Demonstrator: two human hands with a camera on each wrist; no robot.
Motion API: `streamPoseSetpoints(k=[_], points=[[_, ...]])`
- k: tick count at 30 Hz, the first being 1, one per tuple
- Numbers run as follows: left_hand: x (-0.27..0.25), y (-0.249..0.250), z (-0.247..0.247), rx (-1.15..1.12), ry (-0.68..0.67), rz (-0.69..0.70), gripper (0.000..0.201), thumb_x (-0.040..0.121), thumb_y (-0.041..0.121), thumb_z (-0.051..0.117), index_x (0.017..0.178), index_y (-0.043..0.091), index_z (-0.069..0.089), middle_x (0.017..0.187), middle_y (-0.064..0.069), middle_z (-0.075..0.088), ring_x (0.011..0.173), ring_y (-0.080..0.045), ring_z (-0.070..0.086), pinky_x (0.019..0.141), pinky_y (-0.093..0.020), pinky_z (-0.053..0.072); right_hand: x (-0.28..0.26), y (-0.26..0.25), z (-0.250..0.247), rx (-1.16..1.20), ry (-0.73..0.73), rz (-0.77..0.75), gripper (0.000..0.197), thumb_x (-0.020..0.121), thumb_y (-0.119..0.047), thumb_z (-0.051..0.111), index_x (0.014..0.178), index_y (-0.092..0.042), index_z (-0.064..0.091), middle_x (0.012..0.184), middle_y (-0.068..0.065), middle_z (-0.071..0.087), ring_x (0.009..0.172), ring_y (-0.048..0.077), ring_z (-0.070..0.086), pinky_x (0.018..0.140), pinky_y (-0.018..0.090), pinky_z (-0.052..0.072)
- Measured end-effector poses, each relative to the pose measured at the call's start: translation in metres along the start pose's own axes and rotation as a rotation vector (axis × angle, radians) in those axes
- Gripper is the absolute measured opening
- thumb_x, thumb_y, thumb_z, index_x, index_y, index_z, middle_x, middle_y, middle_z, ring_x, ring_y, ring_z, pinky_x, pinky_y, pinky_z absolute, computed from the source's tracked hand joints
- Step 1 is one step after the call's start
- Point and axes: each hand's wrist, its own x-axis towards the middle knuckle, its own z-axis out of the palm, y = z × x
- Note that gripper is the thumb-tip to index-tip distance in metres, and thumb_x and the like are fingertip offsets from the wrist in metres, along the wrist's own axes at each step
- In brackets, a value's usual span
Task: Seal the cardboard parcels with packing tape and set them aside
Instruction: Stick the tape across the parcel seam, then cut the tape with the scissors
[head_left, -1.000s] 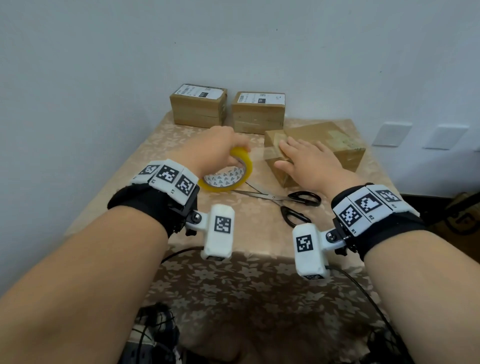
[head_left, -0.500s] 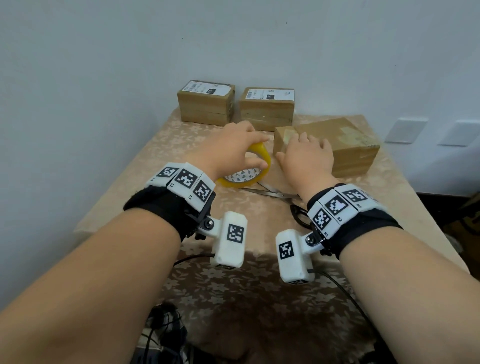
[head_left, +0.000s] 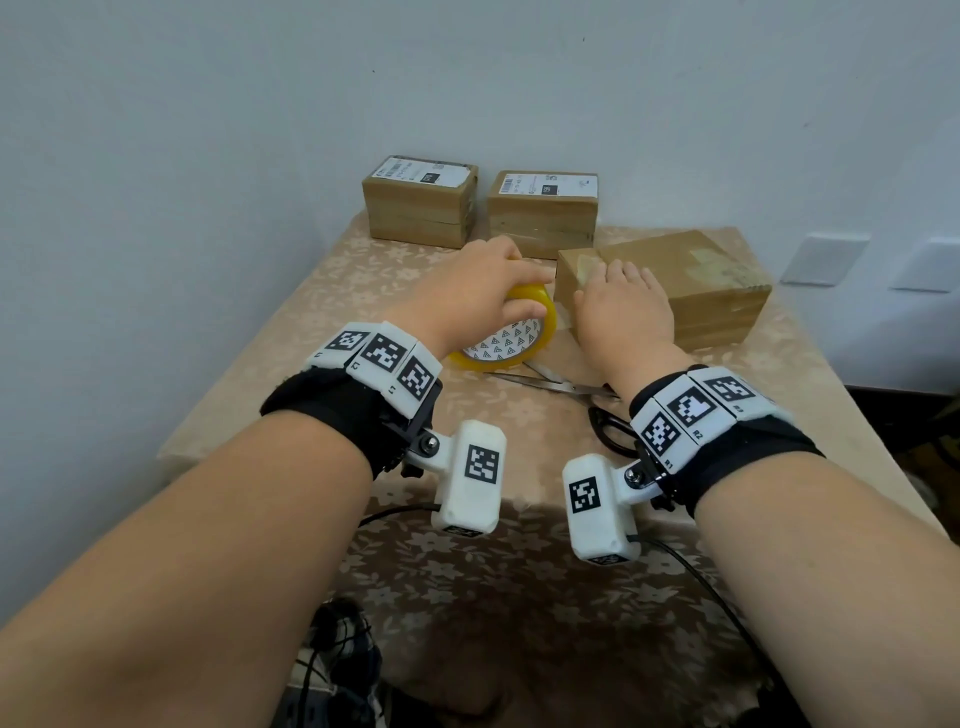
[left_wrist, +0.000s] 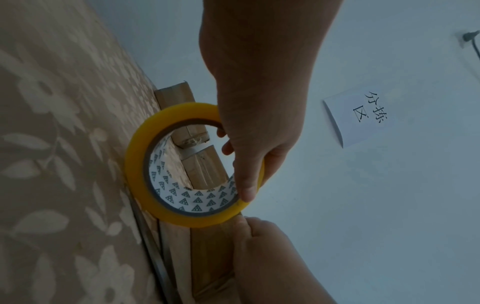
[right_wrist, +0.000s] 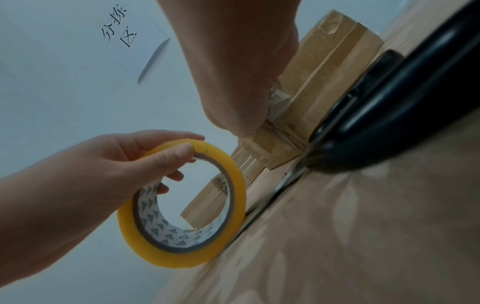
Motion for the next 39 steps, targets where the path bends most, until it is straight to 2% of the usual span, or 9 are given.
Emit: streamPoseSetpoints(k=[7, 10, 12, 15, 17, 26, 32, 36, 39], points=[[-0.003, -0.001, -0.001, 0.015, 0.016, -0.005, 0.044, 0.096, 0.042, 0.047, 0.138, 0.031, 0.046, 0.131, -0.005, 0.044, 0.119, -0.024, 0.042, 0.098, -0.036, 0.036, -0.015, 0.019, -0.035, 0.518, -0.045, -0.129, 0.044, 0.104, -0.027, 0.031, 0.143, -0.008, 0.038, 0.147, 0.01, 0.042, 0.137, 0.023, 0.036, 0.117, 0.038, 0.02], [-0.005, 0.0, 0.0, 0.022, 0.019, -0.027, 0.042, 0.097, 0.041, 0.045, 0.138, 0.032, 0.045, 0.133, -0.005, 0.043, 0.12, -0.025, 0.042, 0.098, -0.038, 0.037, -0.031, 0.032, -0.058, 0.589, 0.092, -0.182, 0.021, 0.096, -0.021, 0.052, 0.114, -0.016, 0.061, 0.105, 0.002, 0.061, 0.102, 0.019, 0.056, 0.094, 0.037, 0.045], [-0.005, 0.003, 0.001, 0.038, 0.021, -0.045, 0.041, 0.098, 0.04, 0.043, 0.138, 0.033, 0.045, 0.134, -0.005, 0.044, 0.122, -0.026, 0.041, 0.099, -0.04, 0.037, -0.046, 0.034, -0.066, 0.546, -0.027, -0.228, 0.005, 0.091, -0.019, 0.06, 0.094, -0.019, 0.063, 0.081, -0.006, 0.056, 0.078, 0.013, 0.054, 0.075, 0.034, 0.047], [-0.006, 0.01, 0.003, 0.088, 0.041, -0.081, 0.04, 0.099, 0.039, 0.042, 0.138, 0.033, 0.045, 0.138, -0.009, 0.044, 0.126, -0.029, 0.038, 0.102, -0.042, 0.034, -0.067, 0.027, -0.058, 0.34, -0.424, -0.254, 0.025, 0.086, -0.028, 0.069, 0.107, -0.018, 0.062, 0.094, -0.007, 0.058, 0.085, 0.012, 0.055, 0.075, 0.025, 0.044], [-0.007, 0.015, 0.004, 0.108, 0.048, -0.127, 0.04, 0.099, 0.037, 0.042, 0.139, 0.034, 0.044, 0.142, -0.011, 0.039, 0.131, -0.032, 0.032, 0.107, -0.045, 0.029, -0.075, 0.023, -0.046, 0.243, -0.521, -0.257, 0.042, 0.084, -0.031, 0.071, 0.121, -0.017, 0.055, 0.109, -0.001, 0.055, 0.093, 0.015, 0.05, 0.078, 0.027, 0.042], [-0.016, 0.017, 0.0, 0.047, 0.08, -0.169, 0.041, 0.099, 0.03, 0.045, 0.14, 0.032, 0.044, 0.136, -0.01, 0.039, 0.125, -0.029, 0.032, 0.104, -0.039, 0.029, -0.08, 0.03, -0.037, 0.159, -0.428, -0.148, 0.043, 0.091, -0.031, 0.062, 0.13, -0.02, 0.049, 0.125, 0.009, 0.041, 0.114, 0.028, 0.04, 0.092, 0.035, 0.037], [-0.017, 0.019, -0.003, -0.04, 0.112, -0.145, 0.039, 0.096, 0.027, 0.051, 0.135, 0.03, 0.05, 0.126, -0.008, 0.043, 0.119, -0.026, 0.034, 0.102, -0.036, 0.031, -0.077, 0.029, -0.047, 0.142, -0.448, -0.174, 0.052, 0.087, -0.02, 0.067, 0.133, -0.016, 0.046, 0.129, 0.007, 0.052, 0.112, 0.026, 0.052, 0.08, 0.029, 0.042], [-0.019, 0.019, -0.006, -0.098, 0.13, -0.143, 0.039, 0.095, 0.026, 0.053, 0.135, 0.029, 0.051, 0.123, -0.007, 0.044, 0.117, -0.024, 0.035, 0.101, -0.033, 0.03, -0.079, 0.03, -0.055, 0.119, -0.438, -0.174, 0.042, 0.087, -0.011, 0.061, 0.127, -0.016, 0.049, 0.116, 0.006, 0.055, 0.089, 0.022, 0.048, 0.058, 0.024, 0.034], [-0.022, 0.02, -0.007, -0.097, 0.122, -0.143, 0.04, 0.096, 0.025, 0.053, 0.135, 0.028, 0.051, 0.123, -0.007, 0.044, 0.117, -0.025, 0.035, 0.102, -0.035, 0.031, -0.083, 0.035, -0.061, 0.205, -0.422, -0.162, 0.048, 0.091, -0.017, 0.058, 0.137, -0.016, 0.043, 0.13, 0.005, 0.052, 0.1, 0.021, 0.051, 0.07, 0.023, 0.041]])
